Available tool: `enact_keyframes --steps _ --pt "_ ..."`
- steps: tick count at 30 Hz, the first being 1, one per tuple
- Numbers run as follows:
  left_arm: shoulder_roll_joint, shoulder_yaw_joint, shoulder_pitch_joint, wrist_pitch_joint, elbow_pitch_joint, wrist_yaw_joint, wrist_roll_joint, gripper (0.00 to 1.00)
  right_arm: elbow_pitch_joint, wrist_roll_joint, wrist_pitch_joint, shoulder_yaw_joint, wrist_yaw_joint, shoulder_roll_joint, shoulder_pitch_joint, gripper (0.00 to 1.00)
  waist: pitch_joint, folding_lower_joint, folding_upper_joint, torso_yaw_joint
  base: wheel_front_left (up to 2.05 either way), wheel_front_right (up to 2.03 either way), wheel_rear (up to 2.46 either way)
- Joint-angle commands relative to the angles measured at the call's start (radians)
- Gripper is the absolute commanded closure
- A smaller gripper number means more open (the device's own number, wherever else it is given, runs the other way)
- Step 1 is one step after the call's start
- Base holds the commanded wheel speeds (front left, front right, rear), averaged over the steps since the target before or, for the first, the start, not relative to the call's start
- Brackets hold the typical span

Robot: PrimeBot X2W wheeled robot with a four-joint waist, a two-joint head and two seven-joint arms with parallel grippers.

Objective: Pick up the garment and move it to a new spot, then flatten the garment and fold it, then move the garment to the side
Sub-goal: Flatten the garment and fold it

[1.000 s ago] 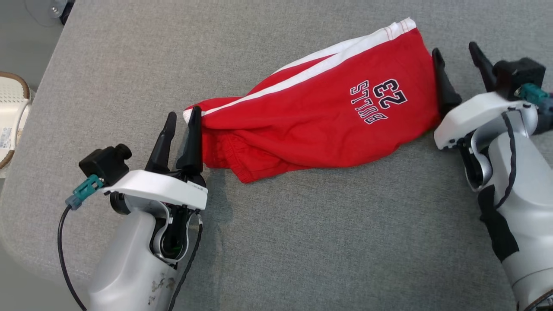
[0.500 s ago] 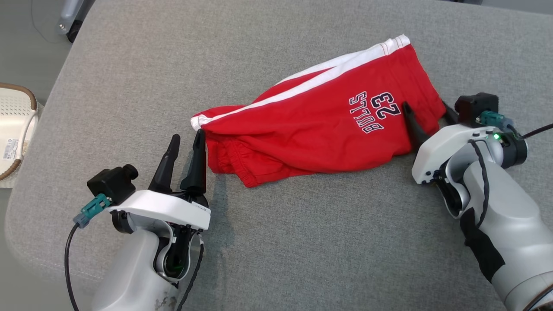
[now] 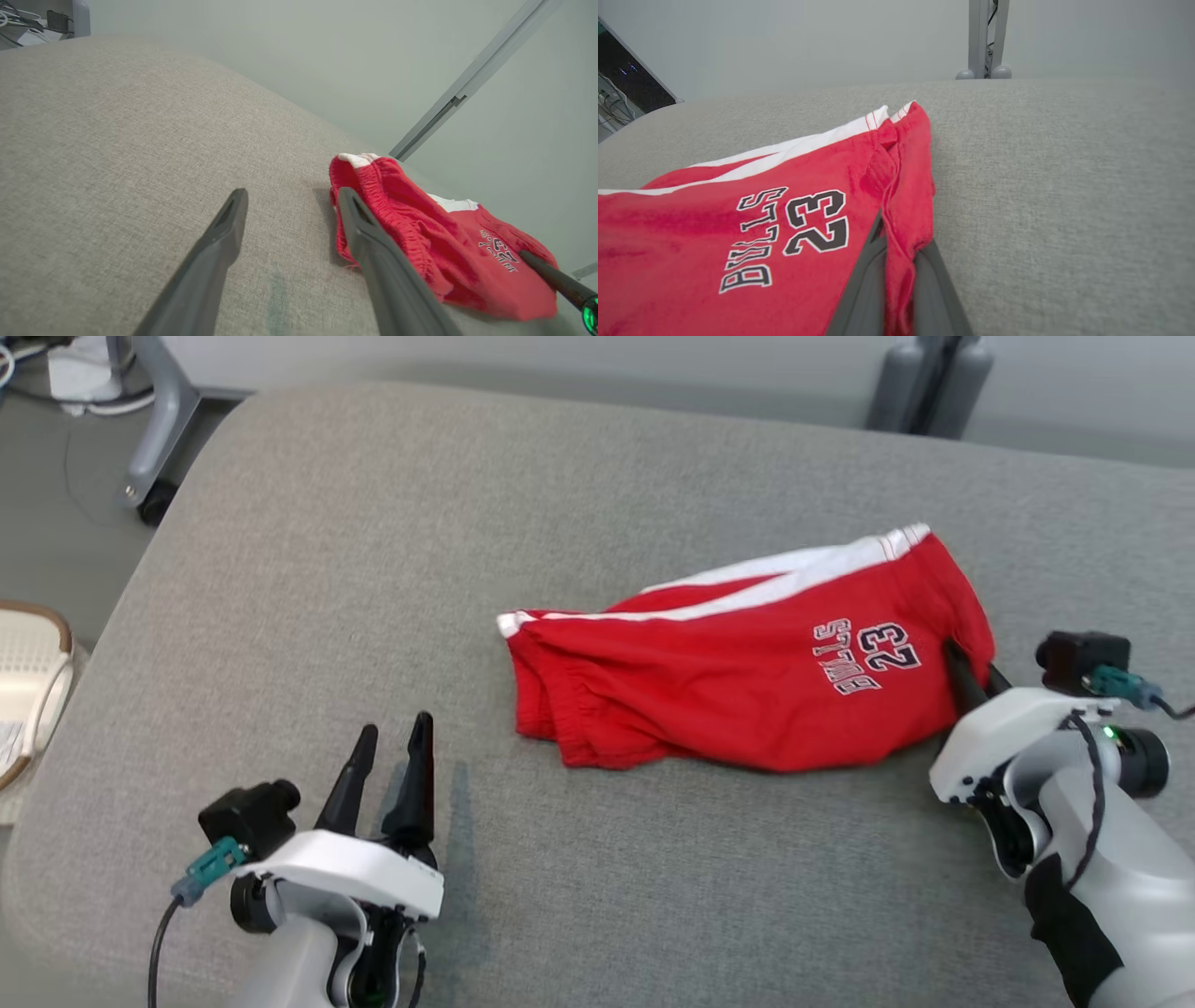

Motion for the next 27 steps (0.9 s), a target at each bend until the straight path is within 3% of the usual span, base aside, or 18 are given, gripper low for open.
enact_keyframes --steps 1,8,13,20,26,27 --pt "0.004 0.0 0.011 -0.001 0.001 0.0 0.009 0.0 -0.012 0.008 -0.01 -0.01 0.0 -0.016 0.019 1.0 -0.033 -0.0001 0.0 -0.025 0.0 0.0 0.0" --pt "0.004 0.003 0.077 -0.001 0.007 0.0 0.025 0.0 -0.133 -0.026 -0.009 -0.094 0.0 -0.039 0.11 1.0 -0.085 -0.0001 0.0 -0.062 0.0 0.0 0.0" --pt "0.004 0.0 0.099 -0.001 0.015 0.0 0.023 0.0 -0.252 -0.124 -0.009 -0.066 0.0 -0.014 0.097 1.0 -0.094 -0.0001 0.0 -0.072 0.0 0.0 0.0" --pt "0.004 -0.035 0.084 -0.001 0.025 0.001 -0.008 0.0 -0.305 -0.181 -0.008 0.132 0.0 0.068 0.041 1.0 -0.091 -0.0001 0.0 -0.024 0.0 0.0 0.0" --pt "0.004 -0.045 0.087 -0.001 0.031 0.006 -0.015 0.0 -0.275 -0.11 -0.005 0.358 0.0 0.097 0.039 1.0 -0.086 -0.0001 0.0 0.032 0.0 0.0 0.0" --pt "0.004 -0.048 0.091 -0.001 0.033 0.006 -0.01 0.0 -0.277 -0.057 0.001 0.432 0.0 0.098 0.056 0.67 -0.085 -0.0001 0.0 0.044 0.0 0.0 0.0"
